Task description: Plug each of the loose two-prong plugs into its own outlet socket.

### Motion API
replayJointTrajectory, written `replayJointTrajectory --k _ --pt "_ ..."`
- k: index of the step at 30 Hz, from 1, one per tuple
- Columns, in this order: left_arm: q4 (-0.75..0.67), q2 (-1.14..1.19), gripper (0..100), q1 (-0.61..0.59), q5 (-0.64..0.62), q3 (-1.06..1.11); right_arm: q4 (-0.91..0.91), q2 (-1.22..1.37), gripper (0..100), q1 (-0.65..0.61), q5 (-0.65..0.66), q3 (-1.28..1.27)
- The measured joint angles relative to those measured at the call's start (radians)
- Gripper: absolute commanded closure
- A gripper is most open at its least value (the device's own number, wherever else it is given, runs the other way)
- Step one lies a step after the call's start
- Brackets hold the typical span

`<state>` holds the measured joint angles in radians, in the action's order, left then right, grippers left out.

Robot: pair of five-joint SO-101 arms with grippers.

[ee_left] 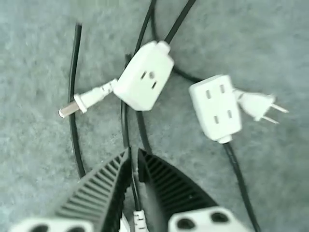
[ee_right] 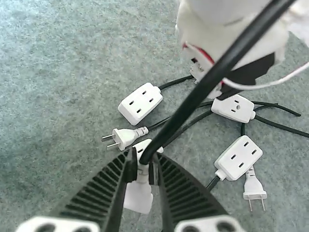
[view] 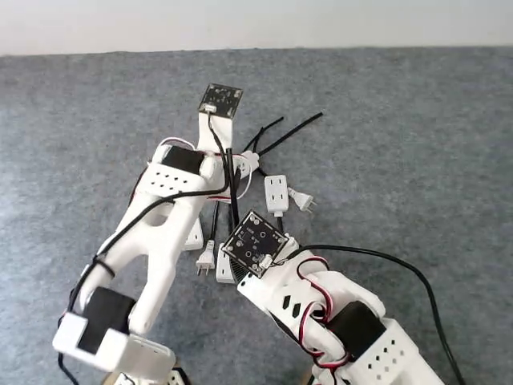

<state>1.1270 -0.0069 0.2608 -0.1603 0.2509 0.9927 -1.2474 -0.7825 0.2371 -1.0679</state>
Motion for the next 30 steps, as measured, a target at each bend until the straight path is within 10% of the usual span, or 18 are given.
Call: replayJointTrajectory --k 14,30 --pt "-0.034 -0.430 98 0.144 0.005 0.290 0.000 0.000 99.0 0.038 0.000 0.000" --pt "-0.532 -0.663 98 -0.006 0.005 0.738 -0.157 0.000 99.1 0.084 -0.218 -0.109"
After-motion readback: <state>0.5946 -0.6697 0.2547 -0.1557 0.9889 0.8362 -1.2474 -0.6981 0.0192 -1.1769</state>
